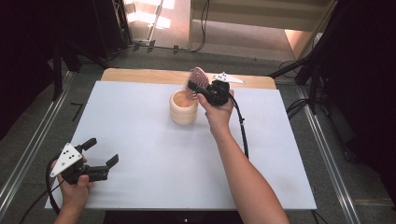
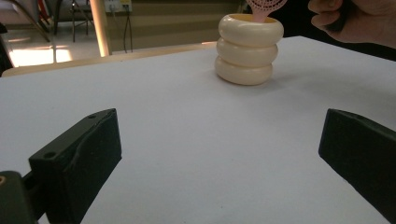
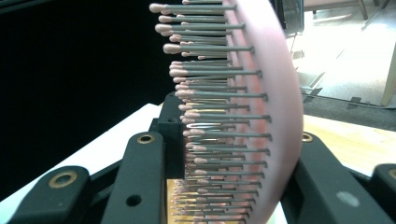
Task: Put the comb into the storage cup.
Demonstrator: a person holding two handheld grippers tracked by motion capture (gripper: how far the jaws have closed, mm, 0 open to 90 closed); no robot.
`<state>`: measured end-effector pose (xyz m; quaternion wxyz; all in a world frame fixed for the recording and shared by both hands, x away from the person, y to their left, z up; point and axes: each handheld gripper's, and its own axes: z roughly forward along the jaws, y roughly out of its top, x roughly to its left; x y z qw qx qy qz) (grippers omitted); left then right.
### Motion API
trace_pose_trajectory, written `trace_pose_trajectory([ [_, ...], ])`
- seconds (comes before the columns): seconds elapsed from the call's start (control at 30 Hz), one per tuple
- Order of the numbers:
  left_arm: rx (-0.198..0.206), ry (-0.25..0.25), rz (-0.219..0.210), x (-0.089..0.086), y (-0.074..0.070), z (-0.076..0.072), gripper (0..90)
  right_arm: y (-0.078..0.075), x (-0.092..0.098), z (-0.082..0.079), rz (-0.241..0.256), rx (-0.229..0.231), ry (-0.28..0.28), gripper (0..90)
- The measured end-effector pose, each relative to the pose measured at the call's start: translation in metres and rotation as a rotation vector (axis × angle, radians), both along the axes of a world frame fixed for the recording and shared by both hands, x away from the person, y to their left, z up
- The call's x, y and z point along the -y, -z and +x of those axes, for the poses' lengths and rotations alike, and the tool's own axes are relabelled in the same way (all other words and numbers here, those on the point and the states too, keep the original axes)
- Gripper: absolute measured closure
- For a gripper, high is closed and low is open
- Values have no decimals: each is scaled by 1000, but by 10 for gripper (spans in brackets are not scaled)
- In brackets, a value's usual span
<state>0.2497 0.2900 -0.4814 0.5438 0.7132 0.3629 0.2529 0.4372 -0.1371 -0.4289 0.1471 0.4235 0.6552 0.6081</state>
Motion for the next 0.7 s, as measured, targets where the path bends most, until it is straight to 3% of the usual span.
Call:
trace_pose_trajectory([
  [0.4, -1, -1, 3, 0, 0, 0, 0, 5, 0, 0, 13, -7, 4, 624],
  [0.7, 1, -2, 3, 0, 0, 0, 1, 9, 8, 3, 54, -48, 40, 616],
])
